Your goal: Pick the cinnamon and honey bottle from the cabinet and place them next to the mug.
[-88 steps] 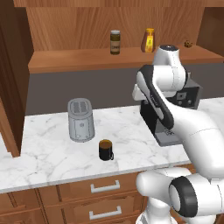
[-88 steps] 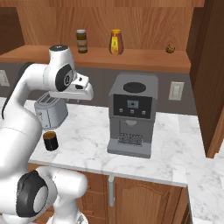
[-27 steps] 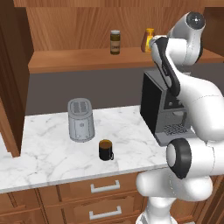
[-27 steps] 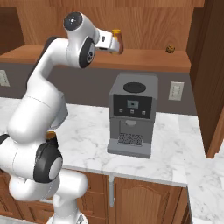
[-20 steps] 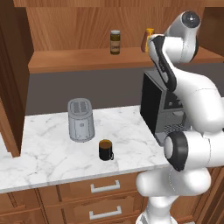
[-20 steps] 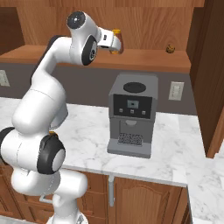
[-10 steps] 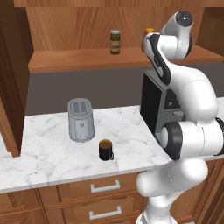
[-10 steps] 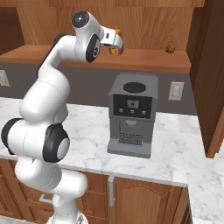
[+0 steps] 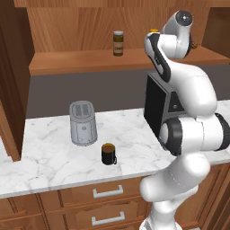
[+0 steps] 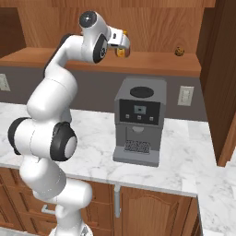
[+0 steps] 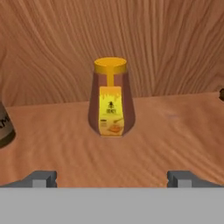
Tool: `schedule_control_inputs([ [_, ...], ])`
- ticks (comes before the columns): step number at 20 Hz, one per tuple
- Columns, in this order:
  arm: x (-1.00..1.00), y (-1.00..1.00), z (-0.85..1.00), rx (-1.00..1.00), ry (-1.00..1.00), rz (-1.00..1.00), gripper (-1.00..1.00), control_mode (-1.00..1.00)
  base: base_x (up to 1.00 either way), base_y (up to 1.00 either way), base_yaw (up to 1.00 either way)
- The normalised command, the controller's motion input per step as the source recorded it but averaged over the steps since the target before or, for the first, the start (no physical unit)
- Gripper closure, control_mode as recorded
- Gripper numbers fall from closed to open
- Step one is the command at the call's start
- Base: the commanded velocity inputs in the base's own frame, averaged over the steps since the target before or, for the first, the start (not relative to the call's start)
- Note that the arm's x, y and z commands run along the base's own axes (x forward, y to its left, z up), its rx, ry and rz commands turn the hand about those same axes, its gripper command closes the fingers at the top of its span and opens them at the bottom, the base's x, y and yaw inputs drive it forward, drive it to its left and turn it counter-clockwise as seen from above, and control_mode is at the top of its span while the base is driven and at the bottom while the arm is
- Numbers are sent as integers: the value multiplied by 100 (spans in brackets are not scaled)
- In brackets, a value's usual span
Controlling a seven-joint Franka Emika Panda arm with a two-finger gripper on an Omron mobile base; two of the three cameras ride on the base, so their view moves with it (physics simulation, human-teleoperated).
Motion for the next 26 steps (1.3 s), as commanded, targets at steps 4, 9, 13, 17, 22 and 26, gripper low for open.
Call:
schedule_control_inputs([
  [4, 15, 0, 0, 0, 0, 0, -100, -100, 0, 0, 0],
  [9, 16, 0, 0, 0, 0, 0, -100, -100, 0, 0, 0],
  [13, 22, 0, 0, 0, 0, 0, -100, -100, 0, 0, 0],
  [17, 27, 0, -7, 0, 0, 0, -100, -100, 0, 0, 0],
  [22, 22, 0, -6, 0, 0, 0, -100, -100, 0, 0, 0],
  [26, 16, -1, 0, 0, 0, -1, -100, -100, 0, 0, 0],
])
